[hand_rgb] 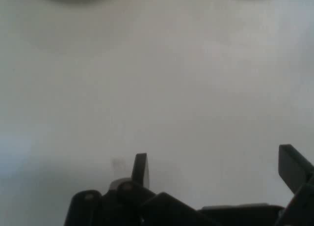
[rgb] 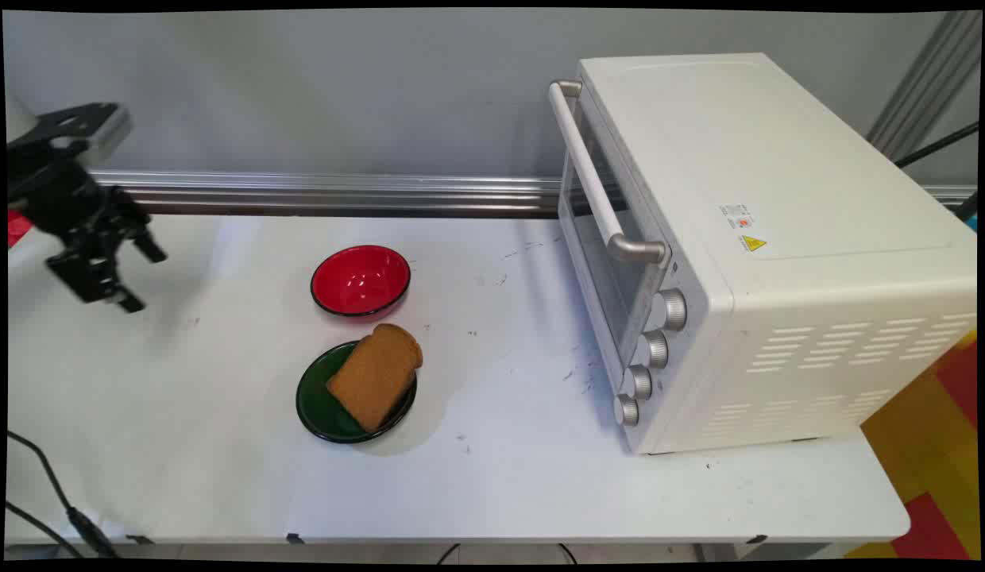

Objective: Open the oven

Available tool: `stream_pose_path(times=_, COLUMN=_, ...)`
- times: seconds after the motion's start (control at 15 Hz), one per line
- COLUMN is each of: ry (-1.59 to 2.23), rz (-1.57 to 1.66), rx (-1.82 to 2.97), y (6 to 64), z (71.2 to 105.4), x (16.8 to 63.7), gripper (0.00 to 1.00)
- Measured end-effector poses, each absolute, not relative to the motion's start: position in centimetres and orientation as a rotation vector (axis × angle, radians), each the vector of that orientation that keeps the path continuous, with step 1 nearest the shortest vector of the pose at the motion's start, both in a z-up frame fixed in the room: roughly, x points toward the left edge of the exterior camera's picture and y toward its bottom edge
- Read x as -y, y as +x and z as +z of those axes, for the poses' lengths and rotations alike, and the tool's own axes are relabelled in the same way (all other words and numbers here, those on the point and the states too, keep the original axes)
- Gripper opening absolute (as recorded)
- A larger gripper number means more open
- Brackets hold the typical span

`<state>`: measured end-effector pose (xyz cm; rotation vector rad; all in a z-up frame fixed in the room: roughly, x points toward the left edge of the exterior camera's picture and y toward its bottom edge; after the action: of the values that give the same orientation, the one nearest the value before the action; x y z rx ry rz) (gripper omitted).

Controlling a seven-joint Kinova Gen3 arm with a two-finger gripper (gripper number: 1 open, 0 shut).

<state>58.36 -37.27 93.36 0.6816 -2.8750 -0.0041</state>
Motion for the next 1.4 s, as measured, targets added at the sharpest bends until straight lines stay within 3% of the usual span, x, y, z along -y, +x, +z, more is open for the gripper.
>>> stream_pose_path(times=0.47, ry=0.725, rz=0.078, rx=2.767, y=48.2, z=97.5, x=39.4, gripper=1.00)
stream_pose_path(times=0.93, ry=0.692, rz=0.188, rx=2.606, y=36.5, z=103.9, x=43.8, gripper=1.00)
stream_pose_path(times=1.4, ry=0.610, rz=0.273, rx=2.487, y=29.6, z=107.7, x=48.0, gripper=1.00)
